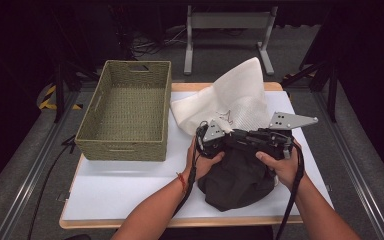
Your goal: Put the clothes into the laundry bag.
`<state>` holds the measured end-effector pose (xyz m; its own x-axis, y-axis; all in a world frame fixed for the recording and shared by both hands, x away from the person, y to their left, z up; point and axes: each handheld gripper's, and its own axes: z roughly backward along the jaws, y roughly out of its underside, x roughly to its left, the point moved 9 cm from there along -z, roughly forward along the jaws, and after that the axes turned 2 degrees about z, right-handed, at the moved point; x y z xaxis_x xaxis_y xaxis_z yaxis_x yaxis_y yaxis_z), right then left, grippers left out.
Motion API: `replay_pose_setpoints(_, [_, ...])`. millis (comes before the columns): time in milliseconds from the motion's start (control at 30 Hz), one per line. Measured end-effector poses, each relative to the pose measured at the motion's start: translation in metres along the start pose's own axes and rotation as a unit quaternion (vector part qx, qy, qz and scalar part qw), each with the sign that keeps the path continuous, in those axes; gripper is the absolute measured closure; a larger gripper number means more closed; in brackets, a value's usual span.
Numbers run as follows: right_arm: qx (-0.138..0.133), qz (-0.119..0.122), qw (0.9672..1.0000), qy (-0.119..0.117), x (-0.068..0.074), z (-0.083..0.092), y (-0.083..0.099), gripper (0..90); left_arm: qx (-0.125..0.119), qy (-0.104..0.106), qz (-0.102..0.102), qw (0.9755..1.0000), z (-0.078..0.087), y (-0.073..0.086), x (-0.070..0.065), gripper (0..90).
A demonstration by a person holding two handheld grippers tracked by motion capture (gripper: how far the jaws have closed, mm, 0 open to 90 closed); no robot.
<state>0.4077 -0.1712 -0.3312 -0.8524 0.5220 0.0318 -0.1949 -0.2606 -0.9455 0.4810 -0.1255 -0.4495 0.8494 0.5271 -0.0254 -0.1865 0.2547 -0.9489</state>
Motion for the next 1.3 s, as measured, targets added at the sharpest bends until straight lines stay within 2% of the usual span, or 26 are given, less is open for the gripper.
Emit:
replay_pose_setpoints(100, [0.003,-0.005,1.0000,0.002,-0.003,0.002,0.006,89.2,0.015,-0.032,0.010,0.9993,-0.002,0.005,0.011,86.8])
replay_pose_setpoints(167, [0.013,-0.005,0.9999,0.004,-0.004,0.001,0.012,89.1,0.022,-0.032,0.020,0.9990,-0.002,0.007,0.012,86.6])
replay_pose_setpoints(200, [0.014,-0.007,0.9999,0.005,-0.004,0.001,0.014,89.1,0.021,-0.025,0.024,0.9992,-0.002,0.007,0.011,86.3])
replay_pose_setpoints(267, [0.018,-0.002,0.9998,0.008,-0.005,0.001,0.016,89.1,0.007,0.006,0.019,0.9998,0.004,0.006,0.006,83.2])
replay_pose_setpoints(300, [0.021,0.006,0.9997,0.014,-0.005,0.001,0.017,89.1,0.007,0.011,0.009,0.9999,0.009,0.006,0.005,79.5])
replay_pose_setpoints(367, [0.028,0.016,0.9993,0.021,-0.005,0.001,0.017,89.1,0.006,0.019,0.009,0.9998,0.014,0.005,0.004,65.8])
replay_pose_setpoints(433, [0.032,0.023,0.9989,0.025,-0.005,0.000,0.018,89.1,0.009,0.018,0.001,0.9998,0.026,0.004,0.001,62.3])
replay_pose_setpoints(533, [0.033,0.026,0.9987,0.027,-0.006,-0.002,0.018,89.1,0.022,0.027,-0.015,0.9993,0.049,0.005,-0.007,41.2])
replay_pose_setpoints(600, [0.036,0.031,0.9984,0.029,-0.005,-0.002,0.019,89.1,0.018,0.040,-0.022,0.9988,0.065,0.004,-0.011,28.5])
replay_pose_setpoints(667, [0.037,0.031,0.9983,0.031,-0.006,-0.002,0.019,89.0,0.020,0.048,-0.036,0.9980,0.079,0.006,-0.018,24.2])
replay_pose_setpoints(733, [0.040,0.034,0.9980,0.034,-0.006,-0.002,0.019,89.0,0.025,0.057,-0.042,0.9972,0.084,0.008,-0.021,20.2])
replay_pose_setpoints(767, [0.040,0.034,0.9980,0.035,-0.006,-0.002,0.019,89.0,0.055,0.081,-0.046,0.9941,0.088,0.019,-0.034,18.4])
replay_pose_setpoints(800, [0.041,0.034,0.9979,0.035,-0.006,-0.002,0.019,89.0,0.055,0.081,-0.046,0.9941,0.088,0.019,-0.034,16.3])
replay_pose_setpoints(833, [0.042,0.034,0.9979,0.035,-0.005,-0.003,0.019,89.1,0.073,0.094,-0.050,0.9916,0.088,0.031,-0.045,13.6])
replay_pose_setpoints(867, [0.042,0.034,0.9979,0.035,-0.005,-0.003,0.019,89.0,0.073,0.094,-0.050,0.9916,0.088,0.031,-0.045,12.1])
replay_pose_setpoints(900, [0.042,0.034,0.9979,0.035,-0.005,-0.003,0.019,89.0,0.088,0.103,-0.054,0.9893,0.086,0.041,-0.052,12.1])
replay_pose_setpoints(933, [0.045,0.033,0.9979,0.033,-0.004,-0.004,0.020,89.0,0.103,0.108,-0.057,0.9872,0.083,0.050,-0.058,7.2])
replay_pose_setpoints(967, [0.046,0.033,0.9979,0.032,-0.004,-0.005,0.021,89.0,0.129,0.114,-0.070,0.9825,0.075,0.062,-0.065,6.8])
replay_pose_setpoints(1067, [0.048,0.031,0.9979,0.030,-0.003,-0.006,0.022,89.0,0.155,0.112,-0.073,0.9788,0.063,0.073,-0.070,8.0])
replay_pose_setpoints(1100, [0.049,0.031,0.9979,0.029,-0.003,-0.006,0.023,89.0,0.155,0.112,-0.073,0.9788,0.063,0.073,-0.070,9.5])
replay_pose_setpoints(1133, [0.050,0.031,0.9978,0.029,-0.003,-0.006,0.023,89.0,0.150,0.086,-0.089,0.9809,0.057,0.073,-0.066,14.7])
replay_pose_setpoints(1167, [0.050,0.030,0.9979,0.027,-0.003,-0.005,0.024,89.0,0.154,0.075,-0.097,0.9804,0.053,0.074,-0.063,19.5])
replay_pose_setpoints(1200, [0.050,0.027,0.9981,0.026,-0.003,-0.005,0.025,89.0,0.177,0.055,-0.108,0.9766,0.047,0.079,-0.059,23.7])
replay_pose_setpoints(1233, [0.049,0.025,0.9982,0.023,-0.003,-0.005,0.025,89.0,0.193,0.051,-0.097,0.9751,0.042,0.080,-0.057,31.0])
replay_pose_setpoints(1267, [0.049,0.020,0.9984,0.022,-0.003,-0.004,0.026,89.0,0.190,0.046,-0.102,0.9755,0.039,0.078,-0.055,39.3])
replay_pose_setpoints(1300, [0.049,0.020,0.9984,0.021,-0.002,-0.004,0.026,89.0,0.196,0.047,-0.107,0.9737,0.037,0.078,-0.054,48.2])
